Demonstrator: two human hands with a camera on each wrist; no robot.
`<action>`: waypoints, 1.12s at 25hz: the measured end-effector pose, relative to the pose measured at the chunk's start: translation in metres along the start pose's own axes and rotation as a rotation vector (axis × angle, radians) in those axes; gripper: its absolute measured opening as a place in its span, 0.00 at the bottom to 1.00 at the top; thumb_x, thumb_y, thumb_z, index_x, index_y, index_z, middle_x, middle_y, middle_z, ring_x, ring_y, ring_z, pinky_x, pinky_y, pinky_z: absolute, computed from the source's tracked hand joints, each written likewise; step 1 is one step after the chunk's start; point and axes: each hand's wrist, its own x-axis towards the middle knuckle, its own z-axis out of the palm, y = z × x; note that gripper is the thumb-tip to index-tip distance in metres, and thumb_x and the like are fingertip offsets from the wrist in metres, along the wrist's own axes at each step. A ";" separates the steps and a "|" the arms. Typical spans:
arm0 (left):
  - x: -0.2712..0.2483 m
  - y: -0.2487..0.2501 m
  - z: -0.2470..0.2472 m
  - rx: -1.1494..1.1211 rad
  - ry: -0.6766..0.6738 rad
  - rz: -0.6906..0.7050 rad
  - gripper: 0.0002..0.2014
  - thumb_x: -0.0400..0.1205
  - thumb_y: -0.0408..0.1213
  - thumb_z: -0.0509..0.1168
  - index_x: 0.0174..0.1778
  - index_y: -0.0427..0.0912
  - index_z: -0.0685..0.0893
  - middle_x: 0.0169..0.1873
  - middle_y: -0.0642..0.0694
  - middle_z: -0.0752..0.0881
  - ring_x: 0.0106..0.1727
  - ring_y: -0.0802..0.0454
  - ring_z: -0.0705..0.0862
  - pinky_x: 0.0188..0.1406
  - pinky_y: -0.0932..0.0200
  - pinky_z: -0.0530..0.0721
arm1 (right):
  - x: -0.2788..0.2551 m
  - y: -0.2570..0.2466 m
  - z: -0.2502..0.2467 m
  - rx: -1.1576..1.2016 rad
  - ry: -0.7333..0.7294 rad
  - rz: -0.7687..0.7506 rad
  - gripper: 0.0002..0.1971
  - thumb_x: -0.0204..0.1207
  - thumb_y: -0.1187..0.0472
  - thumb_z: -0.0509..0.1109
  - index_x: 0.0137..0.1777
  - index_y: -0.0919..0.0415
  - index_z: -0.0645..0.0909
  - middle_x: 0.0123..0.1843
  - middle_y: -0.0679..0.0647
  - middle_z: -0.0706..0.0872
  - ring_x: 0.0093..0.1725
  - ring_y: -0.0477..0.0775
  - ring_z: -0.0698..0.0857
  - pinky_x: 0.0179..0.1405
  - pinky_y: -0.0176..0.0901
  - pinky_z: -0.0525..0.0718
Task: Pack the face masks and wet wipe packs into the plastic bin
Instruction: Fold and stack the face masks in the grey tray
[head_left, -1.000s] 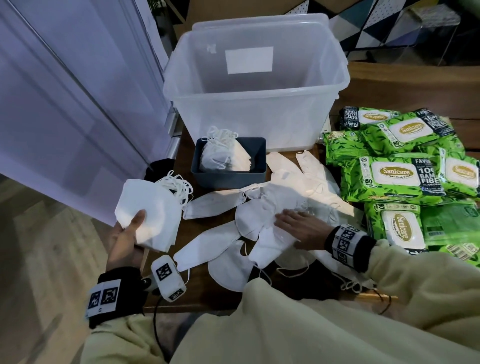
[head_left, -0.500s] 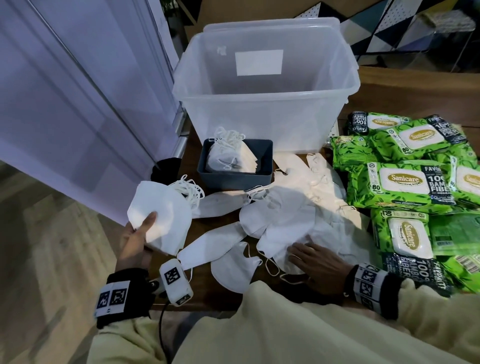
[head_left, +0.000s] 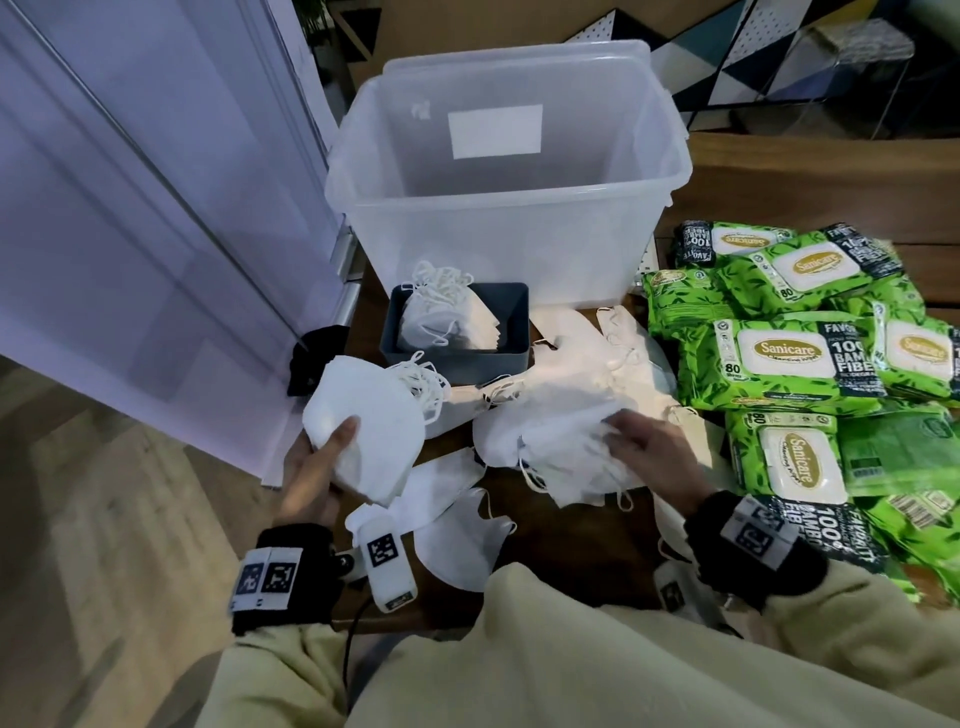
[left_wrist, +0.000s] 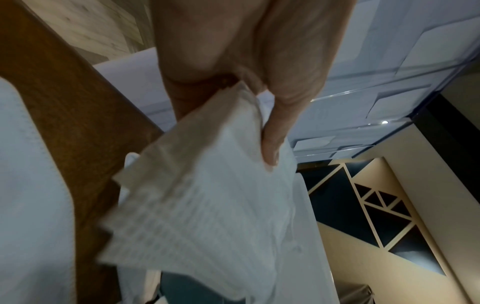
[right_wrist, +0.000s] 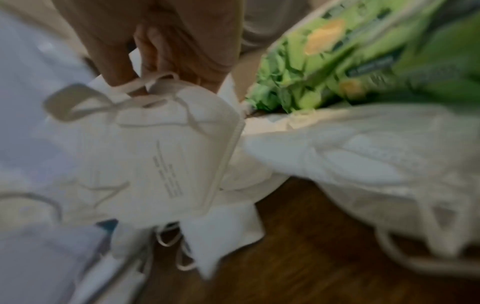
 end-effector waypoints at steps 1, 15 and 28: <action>0.000 -0.003 0.003 -0.006 -0.019 -0.018 0.18 0.81 0.32 0.65 0.67 0.37 0.75 0.59 0.41 0.83 0.60 0.43 0.81 0.51 0.51 0.80 | 0.004 -0.002 -0.005 0.281 0.039 0.105 0.07 0.76 0.73 0.67 0.45 0.61 0.84 0.35 0.49 0.87 0.34 0.43 0.82 0.37 0.30 0.78; -0.001 -0.026 0.029 0.106 -0.200 -0.112 0.14 0.78 0.31 0.68 0.60 0.37 0.81 0.55 0.40 0.87 0.52 0.46 0.87 0.48 0.53 0.87 | -0.003 -0.024 -0.024 0.904 -0.265 0.066 0.16 0.59 0.82 0.68 0.31 0.61 0.88 0.51 0.58 0.89 0.54 0.53 0.88 0.54 0.48 0.85; -0.010 -0.028 0.049 0.213 -0.337 -0.127 0.21 0.79 0.31 0.67 0.68 0.36 0.76 0.60 0.40 0.86 0.55 0.46 0.86 0.46 0.57 0.87 | 0.012 -0.065 -0.002 0.493 -0.286 -0.151 0.15 0.64 0.80 0.65 0.34 0.61 0.87 0.40 0.48 0.86 0.43 0.38 0.83 0.45 0.25 0.76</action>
